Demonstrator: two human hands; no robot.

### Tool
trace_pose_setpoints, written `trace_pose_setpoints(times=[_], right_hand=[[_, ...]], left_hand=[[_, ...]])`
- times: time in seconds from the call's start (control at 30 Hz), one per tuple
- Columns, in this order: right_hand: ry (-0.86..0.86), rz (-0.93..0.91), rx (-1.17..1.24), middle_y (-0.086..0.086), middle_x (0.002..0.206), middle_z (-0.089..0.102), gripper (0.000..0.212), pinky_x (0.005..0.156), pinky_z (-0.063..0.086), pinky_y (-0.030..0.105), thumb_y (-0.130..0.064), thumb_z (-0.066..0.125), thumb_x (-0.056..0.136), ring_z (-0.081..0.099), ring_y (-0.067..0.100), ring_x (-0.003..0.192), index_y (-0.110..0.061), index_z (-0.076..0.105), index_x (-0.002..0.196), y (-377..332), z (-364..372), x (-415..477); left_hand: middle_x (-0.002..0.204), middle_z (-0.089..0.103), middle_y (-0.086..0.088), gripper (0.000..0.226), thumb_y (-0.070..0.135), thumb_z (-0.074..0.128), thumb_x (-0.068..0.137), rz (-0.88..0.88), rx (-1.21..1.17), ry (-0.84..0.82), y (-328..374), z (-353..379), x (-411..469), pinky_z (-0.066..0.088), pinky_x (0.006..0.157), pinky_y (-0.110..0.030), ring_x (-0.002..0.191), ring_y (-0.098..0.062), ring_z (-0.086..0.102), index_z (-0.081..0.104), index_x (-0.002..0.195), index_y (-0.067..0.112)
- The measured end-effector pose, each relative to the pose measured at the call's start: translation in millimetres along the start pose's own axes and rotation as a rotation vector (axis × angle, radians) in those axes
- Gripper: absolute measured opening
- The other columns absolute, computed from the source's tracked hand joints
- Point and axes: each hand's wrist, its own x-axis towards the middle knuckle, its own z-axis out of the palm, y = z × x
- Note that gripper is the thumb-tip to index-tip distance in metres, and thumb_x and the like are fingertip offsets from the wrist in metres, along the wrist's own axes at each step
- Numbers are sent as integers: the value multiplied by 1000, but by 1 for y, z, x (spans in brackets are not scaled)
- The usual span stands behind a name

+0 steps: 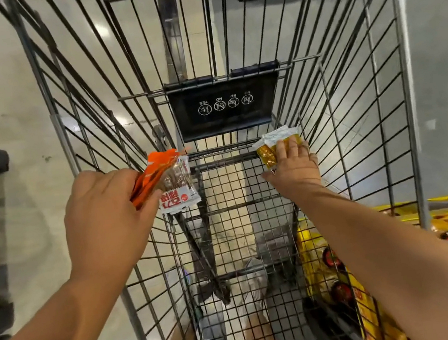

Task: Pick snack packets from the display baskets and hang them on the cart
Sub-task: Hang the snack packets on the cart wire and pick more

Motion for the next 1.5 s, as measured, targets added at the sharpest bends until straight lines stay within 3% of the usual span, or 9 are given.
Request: trace_pose_setpoints(times=[0.23, 0.4, 0.57, 0.8, 0.93, 1.07, 1.27, 1.4, 1.5], right_hand=[[100, -63, -175, 18, 165, -18, 85, 119, 18, 56, -32, 41, 100, 5, 42, 152, -27, -22, 157, -2, 16, 17], [124, -52, -152, 17, 166, -20, 84, 121, -11, 54, -20, 41, 95, -19, 40, 152, -10, -13, 159, -1, 19, 28], [98, -106, -115, 8, 169, -9, 89, 124, -1, 56, -12, 51, 90, -9, 35, 155, -34, -1, 159, 0, 14, 38], [64, 85, 2, 21, 167, -7, 74, 123, 3, 58, -25, 41, 102, -6, 44, 153, -37, -4, 160, -17, 7, 41], [198, -33, -152, 19, 166, -17, 72, 117, -15, 65, -31, 27, 101, -16, 51, 149, -24, -16, 158, -10, 25, 34], [218, -63, -131, 12, 169, -4, 72, 124, 1, 60, -33, 26, 100, -5, 42, 153, -17, -10, 160, 8, 42, 28], [211, -69, -85, 14, 169, -8, 72, 125, -6, 53, -36, 36, 104, -8, 36, 155, -13, -2, 161, -3, 38, 12], [272, -46, 215, 11, 169, -4, 72, 122, -9, 42, -40, 44, 102, -7, 32, 156, -22, 8, 162, -16, 29, -31], [137, 54, 427, 3, 170, -1, 63, 127, 2, 38, -42, 43, 103, -7, 23, 156, -27, 19, 160, -32, 38, -82]], left_hand=[[65, 29, 17, 41, 34, 79, 83, 13, 38, -13, 0, 0, -2, 27, 66, -33, 83, -15, 31, 42, 69, 23], [61, 32, 18, 39, 35, 76, 84, 27, 17, -35, -1, -2, 0, 29, 65, -35, 76, -24, 41, 45, 65, 22], [59, 35, 17, 37, 38, 73, 85, 40, 0, -51, -4, -2, -1, 30, 66, -36, 73, -27, 45, 48, 65, 20], [61, 31, 20, 36, 33, 78, 83, 42, -10, -53, -4, -2, -4, 28, 63, -34, 75, -25, 42, 49, 66, 20], [61, 29, 19, 40, 34, 78, 84, 57, -15, -53, -8, -3, -3, 29, 64, -36, 74, -25, 42, 43, 66, 22], [63, 27, 22, 43, 36, 77, 85, 50, -1, -49, -7, -1, -2, 26, 68, -34, 78, -22, 39, 39, 68, 25], [64, 27, 19, 43, 38, 77, 85, 51, 45, -34, -12, -1, -2, 26, 69, -32, 79, -17, 36, 38, 70, 28], [65, 32, 13, 40, 30, 82, 80, 49, 47, 21, -11, 0, -5, 26, 61, -32, 82, -14, 29, 44, 70, 22], [65, 26, 13, 35, 27, 86, 76, 45, 61, 40, -10, 1, -7, 28, 57, -31, 81, -25, 39, 55, 70, 14]])
